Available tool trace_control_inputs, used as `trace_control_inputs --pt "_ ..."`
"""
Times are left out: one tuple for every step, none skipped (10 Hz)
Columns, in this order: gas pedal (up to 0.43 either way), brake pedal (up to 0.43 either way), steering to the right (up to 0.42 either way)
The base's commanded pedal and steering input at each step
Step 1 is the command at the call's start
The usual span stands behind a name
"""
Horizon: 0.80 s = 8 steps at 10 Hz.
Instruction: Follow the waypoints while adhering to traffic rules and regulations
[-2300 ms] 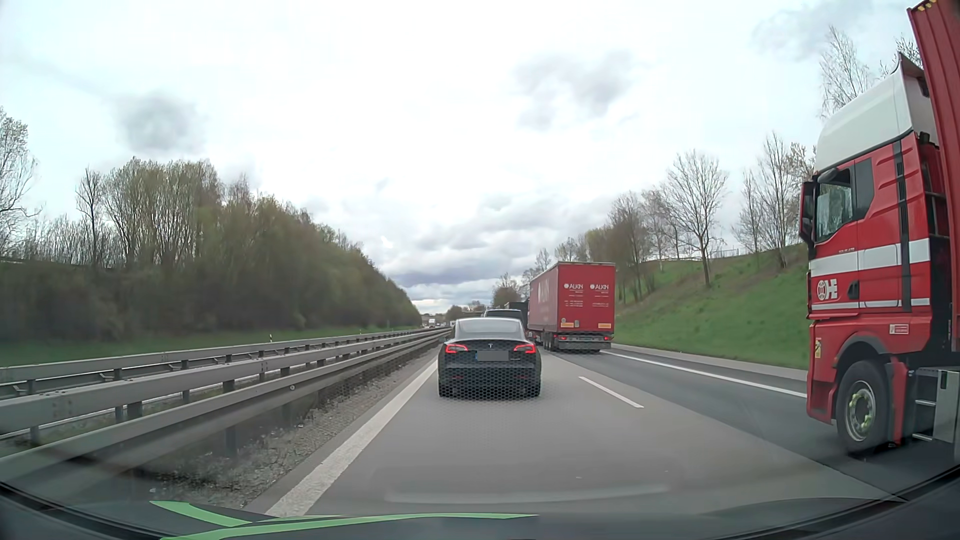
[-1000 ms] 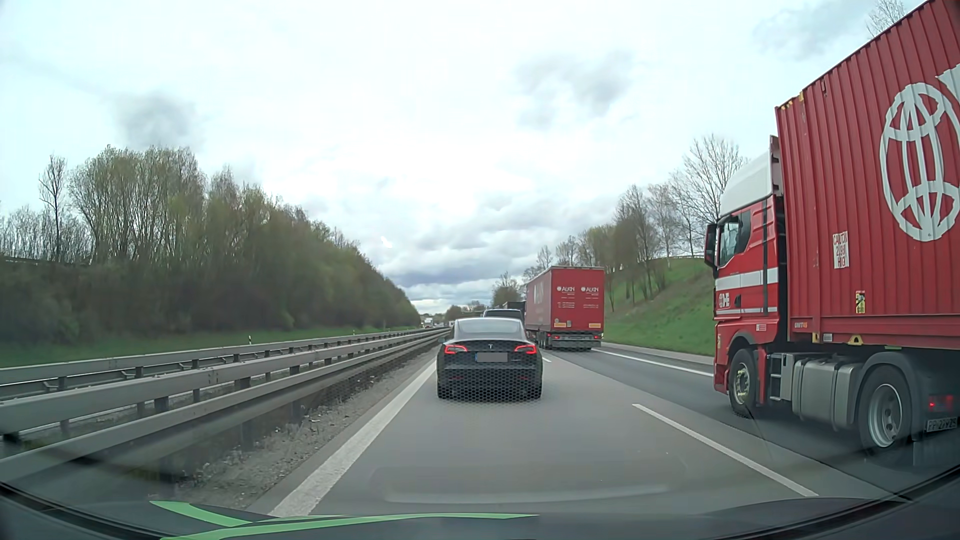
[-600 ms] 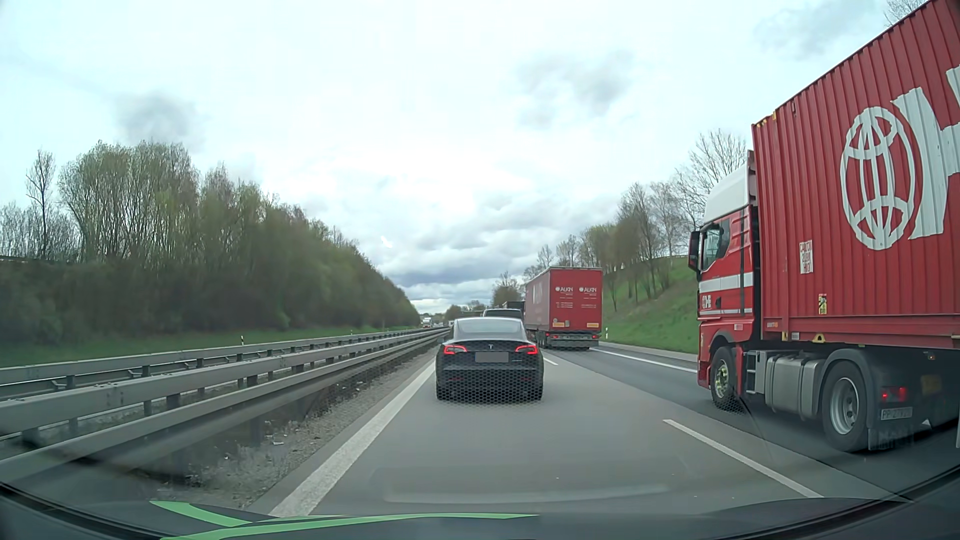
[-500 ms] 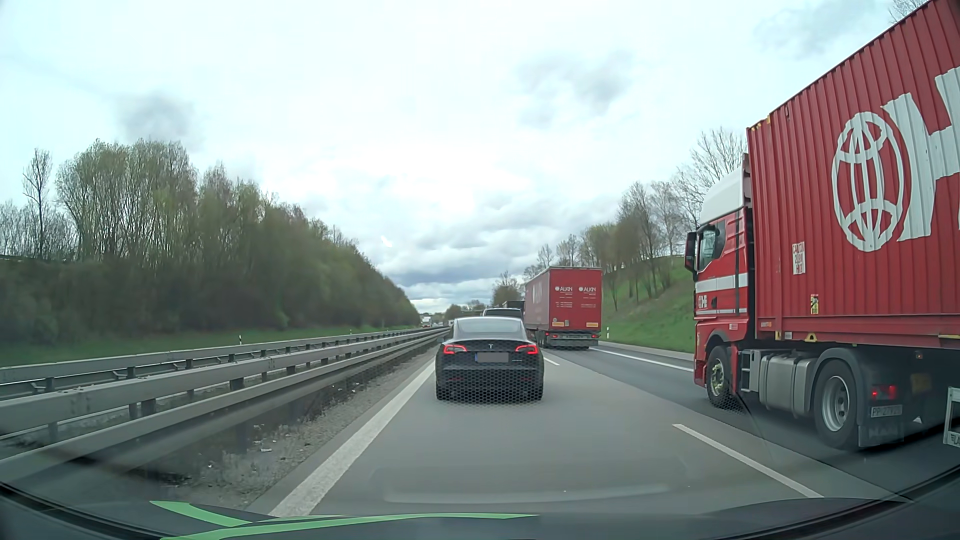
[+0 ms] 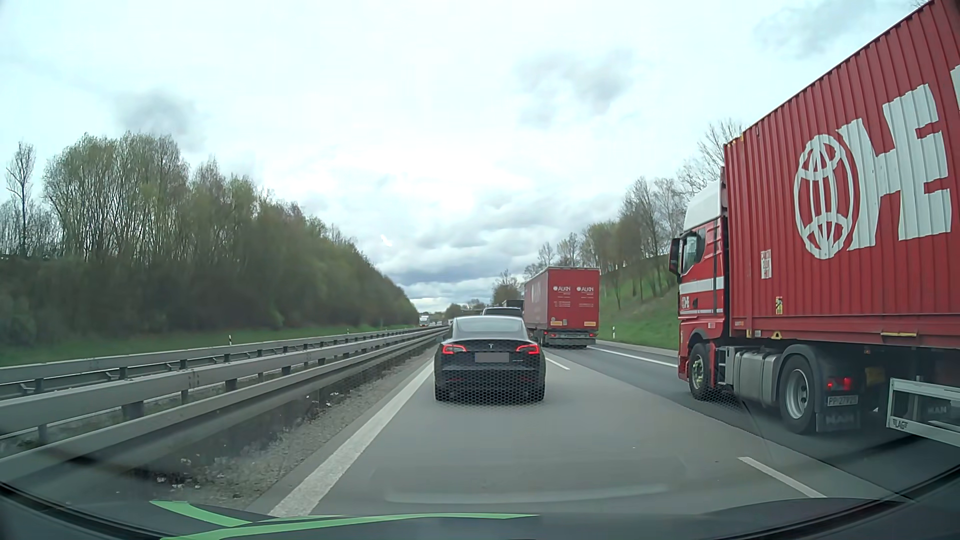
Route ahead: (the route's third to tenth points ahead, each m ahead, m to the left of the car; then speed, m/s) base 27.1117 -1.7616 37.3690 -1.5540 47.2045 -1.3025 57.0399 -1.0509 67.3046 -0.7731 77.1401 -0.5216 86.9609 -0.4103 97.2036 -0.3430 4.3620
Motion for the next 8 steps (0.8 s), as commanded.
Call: trace_control_inputs --pt "0.0 0.0 -0.003" --pt "0.0 0.0 -0.004" --pt "0.0 0.0 -0.004" --pt "0.0 0.0 -0.004" --pt "0.0 0.0 -0.004" --pt "0.0 0.0 -0.004" --pt "0.0 0.0 -0.004" --pt "0.0 0.0 -0.004"
